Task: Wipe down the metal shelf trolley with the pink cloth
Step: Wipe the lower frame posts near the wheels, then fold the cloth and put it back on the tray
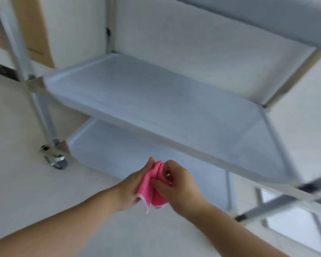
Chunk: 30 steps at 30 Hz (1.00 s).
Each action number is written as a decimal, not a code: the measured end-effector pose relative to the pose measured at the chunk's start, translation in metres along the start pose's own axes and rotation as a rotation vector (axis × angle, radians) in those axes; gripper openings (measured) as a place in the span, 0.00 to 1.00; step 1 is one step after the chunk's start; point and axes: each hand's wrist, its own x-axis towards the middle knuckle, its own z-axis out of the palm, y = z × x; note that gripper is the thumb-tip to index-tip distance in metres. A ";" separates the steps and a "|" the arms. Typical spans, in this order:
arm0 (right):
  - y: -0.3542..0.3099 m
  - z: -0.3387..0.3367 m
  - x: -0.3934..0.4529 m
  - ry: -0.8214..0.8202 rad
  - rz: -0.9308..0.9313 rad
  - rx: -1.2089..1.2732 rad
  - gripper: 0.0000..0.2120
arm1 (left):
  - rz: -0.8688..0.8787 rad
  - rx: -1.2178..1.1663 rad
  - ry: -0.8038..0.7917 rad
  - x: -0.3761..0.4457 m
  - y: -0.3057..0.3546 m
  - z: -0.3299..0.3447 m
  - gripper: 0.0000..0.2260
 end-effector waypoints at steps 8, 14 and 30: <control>-0.180 -0.214 -0.108 0.182 0.370 -0.015 0.10 | -0.098 -0.330 -0.183 -0.102 0.119 0.239 0.31; -0.339 -0.393 -0.168 0.254 0.500 0.101 0.08 | -0.012 0.215 0.099 -0.170 0.250 0.417 0.19; -0.438 -0.834 -0.282 0.513 0.423 0.183 0.01 | 0.351 0.657 -0.151 -0.065 0.477 0.777 0.14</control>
